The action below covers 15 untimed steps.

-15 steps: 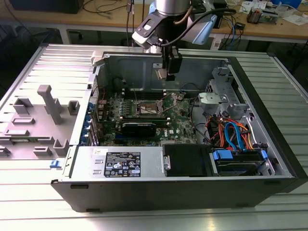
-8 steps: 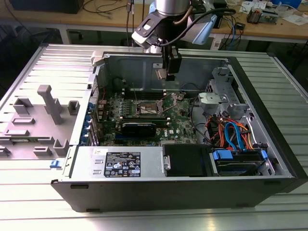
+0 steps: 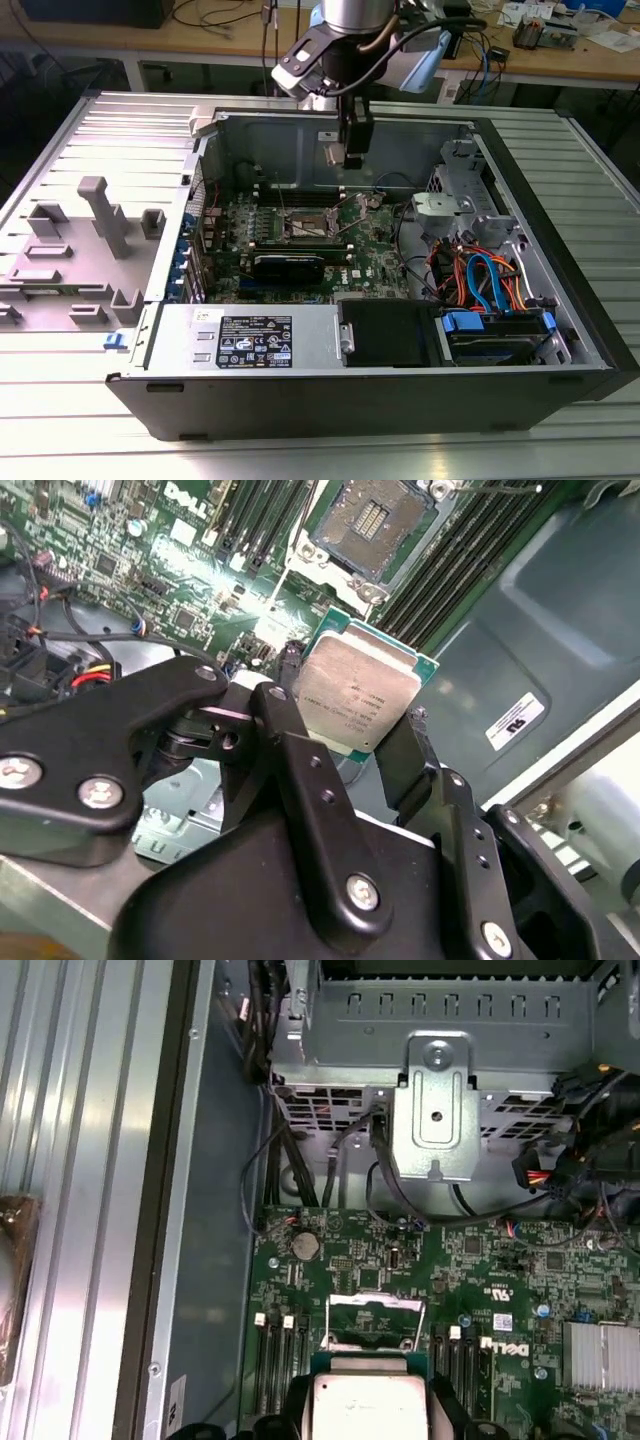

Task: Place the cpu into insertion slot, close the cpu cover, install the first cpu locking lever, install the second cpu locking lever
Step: 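Place the cpu into insertion slot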

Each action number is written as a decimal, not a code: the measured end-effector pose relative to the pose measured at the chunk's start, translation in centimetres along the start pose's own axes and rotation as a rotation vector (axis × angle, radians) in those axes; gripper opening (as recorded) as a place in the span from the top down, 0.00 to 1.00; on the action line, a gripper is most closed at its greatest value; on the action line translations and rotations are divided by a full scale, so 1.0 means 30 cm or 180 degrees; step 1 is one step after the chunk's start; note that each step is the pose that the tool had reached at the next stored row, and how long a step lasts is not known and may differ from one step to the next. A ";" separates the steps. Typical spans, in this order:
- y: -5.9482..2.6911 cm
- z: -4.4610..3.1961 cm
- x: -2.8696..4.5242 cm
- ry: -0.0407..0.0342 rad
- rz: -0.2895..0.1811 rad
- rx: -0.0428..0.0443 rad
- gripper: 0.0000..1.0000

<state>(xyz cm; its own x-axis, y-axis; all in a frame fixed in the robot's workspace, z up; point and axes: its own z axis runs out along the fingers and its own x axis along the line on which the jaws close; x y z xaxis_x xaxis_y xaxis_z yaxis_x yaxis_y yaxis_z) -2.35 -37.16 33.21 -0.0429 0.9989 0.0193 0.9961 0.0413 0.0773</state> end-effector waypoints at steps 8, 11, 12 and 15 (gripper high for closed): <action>-0.035 0.011 0.001 -0.0002 0.0037 0.0002 0.46; -0.045 0.019 0.001 -0.0002 0.0039 0.0004 0.46; -0.048 0.022 0.001 -0.0002 0.0040 0.0004 0.46; -0.053 0.032 0.001 -0.0003 0.0049 0.0013 0.46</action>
<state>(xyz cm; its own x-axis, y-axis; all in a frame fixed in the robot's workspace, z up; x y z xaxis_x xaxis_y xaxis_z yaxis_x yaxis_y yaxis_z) -3.85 -37.17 32.12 -0.0277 0.9994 0.0195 0.9970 0.0262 0.0731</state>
